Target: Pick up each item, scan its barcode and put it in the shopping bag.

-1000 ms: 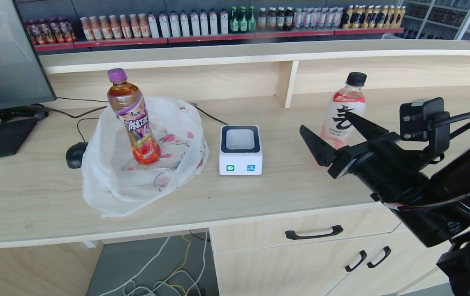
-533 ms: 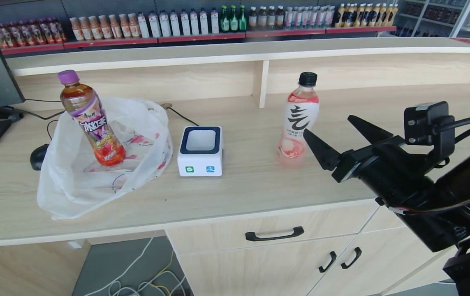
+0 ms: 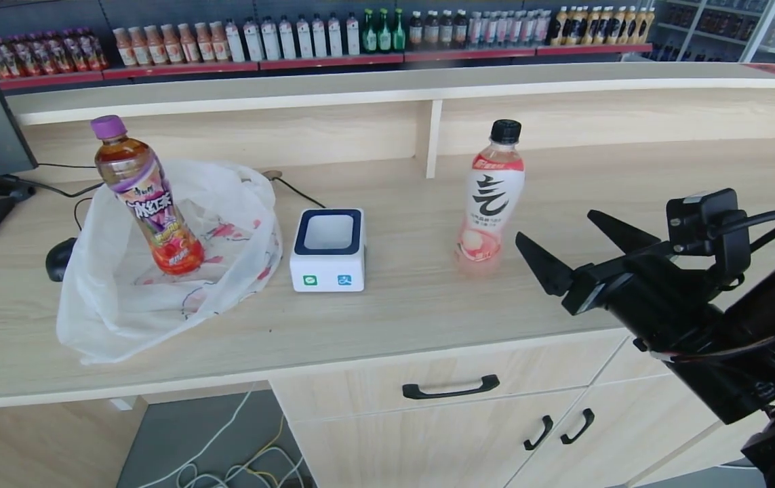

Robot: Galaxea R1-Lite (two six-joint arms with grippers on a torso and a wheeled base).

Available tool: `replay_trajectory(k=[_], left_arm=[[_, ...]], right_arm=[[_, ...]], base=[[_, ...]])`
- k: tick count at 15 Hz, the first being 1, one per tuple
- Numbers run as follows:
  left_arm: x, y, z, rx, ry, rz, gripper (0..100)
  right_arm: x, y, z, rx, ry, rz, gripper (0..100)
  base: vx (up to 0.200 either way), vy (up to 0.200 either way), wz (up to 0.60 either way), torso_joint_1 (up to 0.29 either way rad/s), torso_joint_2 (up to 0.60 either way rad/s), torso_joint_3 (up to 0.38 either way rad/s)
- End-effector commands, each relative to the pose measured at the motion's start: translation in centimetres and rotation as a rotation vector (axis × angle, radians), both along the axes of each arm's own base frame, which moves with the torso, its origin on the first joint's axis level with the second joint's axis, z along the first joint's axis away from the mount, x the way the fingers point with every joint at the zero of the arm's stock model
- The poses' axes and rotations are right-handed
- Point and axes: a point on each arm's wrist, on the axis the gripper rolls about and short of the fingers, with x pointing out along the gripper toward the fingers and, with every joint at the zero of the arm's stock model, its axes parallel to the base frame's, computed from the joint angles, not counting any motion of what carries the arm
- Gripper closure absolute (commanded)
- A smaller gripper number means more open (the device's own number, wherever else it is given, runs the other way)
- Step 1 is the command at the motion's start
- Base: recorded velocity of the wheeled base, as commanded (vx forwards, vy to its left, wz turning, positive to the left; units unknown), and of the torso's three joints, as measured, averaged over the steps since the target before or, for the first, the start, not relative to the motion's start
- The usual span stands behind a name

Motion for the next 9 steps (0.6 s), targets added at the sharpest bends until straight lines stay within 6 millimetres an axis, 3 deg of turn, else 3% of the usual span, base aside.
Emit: replay_trajectory(k=[1, 9], left_arm=[[0.0, 0.0, 0.0, -0.001, 0.0, 0.0, 0], [0.0, 0.0, 0.0, -0.001, 0.0, 0.0, 0]], right_arm=[[0.5, 0.3, -0.7, -0.013, 0.022, 0.002, 0], [3.5, 2.1, -2.1, -0.023, 0.048, 0.009, 0]], base=[[0.0, 0.0, 0.0, 0.0, 0.0, 0.0], [0.0, 0.0, 0.0, 0.0, 0.0, 0.0]])
